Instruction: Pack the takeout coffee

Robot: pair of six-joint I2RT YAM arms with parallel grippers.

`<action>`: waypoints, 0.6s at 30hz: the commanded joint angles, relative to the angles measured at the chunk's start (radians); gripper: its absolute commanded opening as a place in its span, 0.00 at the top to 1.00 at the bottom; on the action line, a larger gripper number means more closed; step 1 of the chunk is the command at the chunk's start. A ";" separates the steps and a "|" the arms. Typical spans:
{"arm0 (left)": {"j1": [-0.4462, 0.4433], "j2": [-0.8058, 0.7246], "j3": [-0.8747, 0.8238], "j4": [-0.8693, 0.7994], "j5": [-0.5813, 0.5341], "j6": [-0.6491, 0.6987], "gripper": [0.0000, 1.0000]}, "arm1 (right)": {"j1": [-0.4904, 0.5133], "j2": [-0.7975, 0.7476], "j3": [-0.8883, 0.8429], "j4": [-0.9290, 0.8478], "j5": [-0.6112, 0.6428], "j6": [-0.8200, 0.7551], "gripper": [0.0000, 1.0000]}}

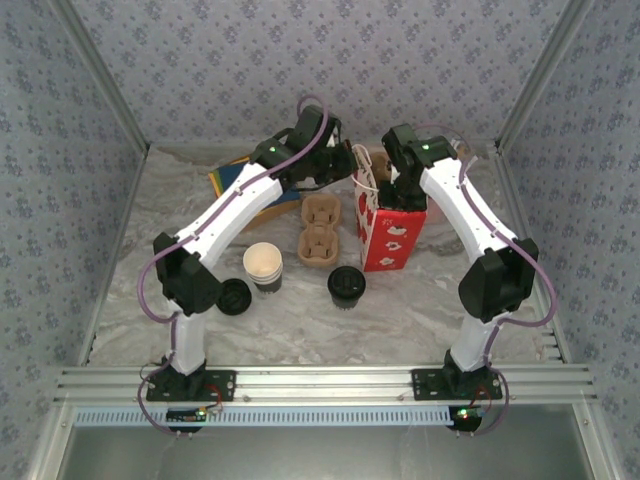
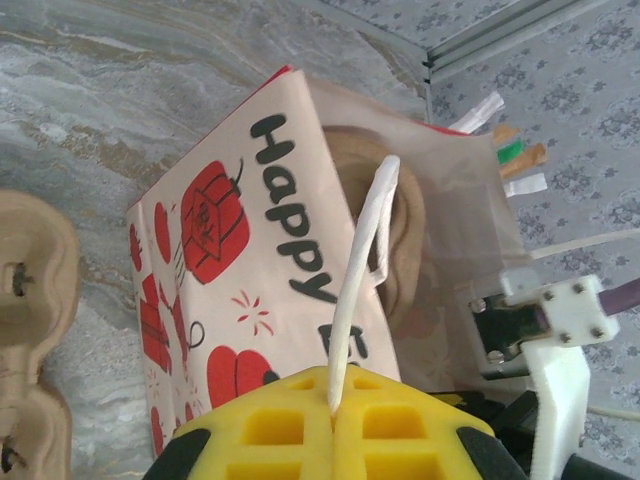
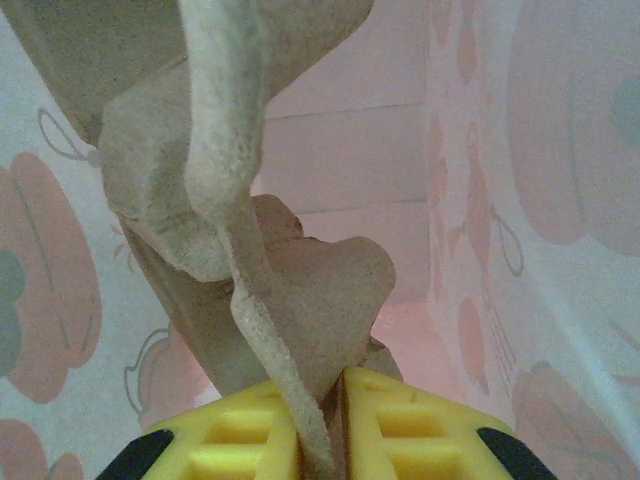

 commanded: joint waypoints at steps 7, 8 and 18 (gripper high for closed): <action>0.030 -0.125 -0.105 0.035 -0.005 0.038 1.00 | -0.046 -0.062 -0.067 0.068 -0.104 0.046 0.84; 0.032 -0.130 -0.114 0.040 -0.004 0.037 1.00 | -0.048 -0.062 -0.072 0.071 -0.110 0.046 0.84; 0.036 -0.145 -0.138 0.044 0.016 0.028 1.00 | -0.057 -0.069 -0.089 0.080 -0.125 0.064 0.83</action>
